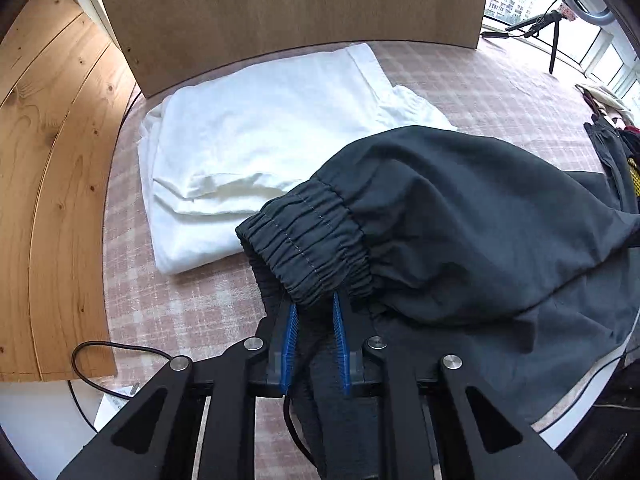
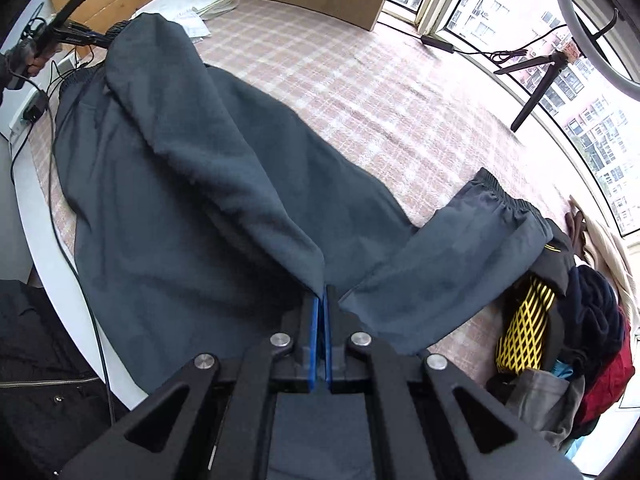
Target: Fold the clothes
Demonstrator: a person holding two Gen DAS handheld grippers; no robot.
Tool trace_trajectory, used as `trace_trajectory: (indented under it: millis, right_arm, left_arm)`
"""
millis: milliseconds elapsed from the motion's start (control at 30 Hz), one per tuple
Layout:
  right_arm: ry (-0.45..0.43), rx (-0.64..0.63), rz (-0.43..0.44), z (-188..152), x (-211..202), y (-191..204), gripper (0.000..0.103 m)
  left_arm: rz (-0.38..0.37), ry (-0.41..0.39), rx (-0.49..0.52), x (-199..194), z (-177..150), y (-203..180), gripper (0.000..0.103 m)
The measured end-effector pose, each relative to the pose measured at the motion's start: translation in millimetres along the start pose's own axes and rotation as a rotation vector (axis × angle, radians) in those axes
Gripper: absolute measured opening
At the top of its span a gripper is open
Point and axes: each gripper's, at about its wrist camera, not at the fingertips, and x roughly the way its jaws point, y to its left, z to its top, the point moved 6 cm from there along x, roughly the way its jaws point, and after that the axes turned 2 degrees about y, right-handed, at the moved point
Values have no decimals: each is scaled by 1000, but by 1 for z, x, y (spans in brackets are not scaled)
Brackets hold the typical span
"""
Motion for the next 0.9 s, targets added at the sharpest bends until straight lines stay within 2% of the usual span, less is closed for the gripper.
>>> trace_trajectory:
  millis: [167, 267, 333, 433, 533, 600, 633, 700, 733, 900]
  right_arm:
    - [-62, 15, -28, 22, 2, -23, 2]
    - [-105, 41, -30, 28, -6, -32, 2]
    - [-114, 47, -31, 28, -5, -34, 2]
    - [-101, 39, -32, 23, 2, -27, 2]
    - [-80, 45, -20, 21, 11, -22, 2]
    - [-63, 54, -8, 23, 17, -21, 2]
    - [-55, 58, -2, 24, 20, -20, 2]
    - [-47, 50, -8, 27, 24, -18, 2]
    - [-44, 46, -11, 28, 25, -17, 2]
    - [-54, 33, -13, 31, 25, -12, 2]
  left_arm:
    - [25, 20, 3, -35, 4, 5, 7]
    - [22, 3, -12, -55, 7, 12, 7]
    - [20, 24, -21, -55, 3, 14, 1]
    - [47, 60, -12, -45, -11, 13, 0]
    - [84, 47, -24, -29, -23, 13, 8]
    - [89, 22, -36, -25, -27, 11, 25]
    - [58, 23, -50, -22, -29, 6, 28]
    - [-91, 47, -132, -15, -33, -6, 37]
    - [-138, 54, -181, -13, -34, -12, 36]
    - [-189, 57, -291, -1, -38, -41, 47]
